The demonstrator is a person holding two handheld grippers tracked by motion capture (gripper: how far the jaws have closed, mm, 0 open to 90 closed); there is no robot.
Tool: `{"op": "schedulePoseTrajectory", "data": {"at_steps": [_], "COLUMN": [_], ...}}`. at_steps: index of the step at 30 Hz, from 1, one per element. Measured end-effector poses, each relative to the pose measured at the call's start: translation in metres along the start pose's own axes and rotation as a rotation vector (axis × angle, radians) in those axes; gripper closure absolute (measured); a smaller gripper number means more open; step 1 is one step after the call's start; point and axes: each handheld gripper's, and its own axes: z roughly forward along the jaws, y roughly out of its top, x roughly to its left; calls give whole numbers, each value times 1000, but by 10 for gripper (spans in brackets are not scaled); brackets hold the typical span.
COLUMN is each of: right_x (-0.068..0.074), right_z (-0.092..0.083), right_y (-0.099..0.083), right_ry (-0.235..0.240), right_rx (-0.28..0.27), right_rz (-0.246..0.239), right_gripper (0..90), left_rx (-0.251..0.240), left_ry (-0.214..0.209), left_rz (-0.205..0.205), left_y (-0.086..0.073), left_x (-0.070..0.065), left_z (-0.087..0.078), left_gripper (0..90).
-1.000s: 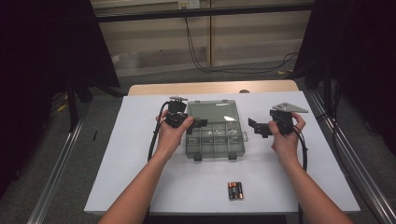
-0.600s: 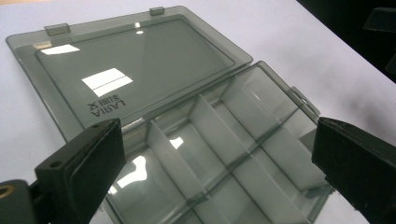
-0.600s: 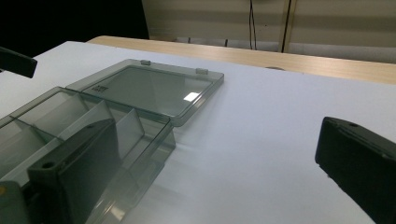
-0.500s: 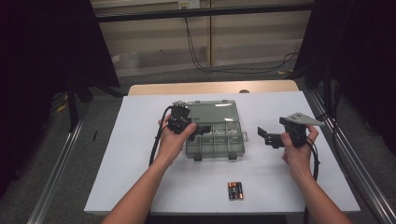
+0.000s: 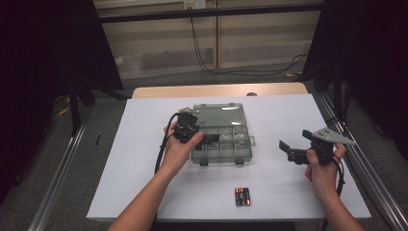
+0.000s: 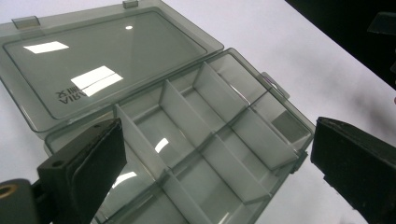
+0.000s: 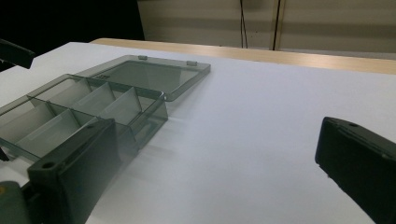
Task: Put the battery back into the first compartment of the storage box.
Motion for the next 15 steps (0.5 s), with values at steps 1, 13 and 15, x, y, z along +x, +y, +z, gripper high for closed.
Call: {"op": "schedulePoseTrajectory", "data": {"at_steps": [1, 13, 15], "right_x": [-1, -1, -2], "right_z": [-3, -26, -30], "right_y": [-1, -10, -11], "right_ry": [-3, 23, 25], "right_rx": [-3, -13, -19], "right_rz": [-6, -10, -15], "right_gripper": [0, 0, 0], "left_rx": [5, 19, 31], "left_ry": [-5, -16, -25], "left_rz": [3, 5, 15], "left_y": [0, -12, -14], "left_x": [-1, -13, -15], "left_z": [-1, -5, -7], "left_gripper": [32, 38, 38]}}
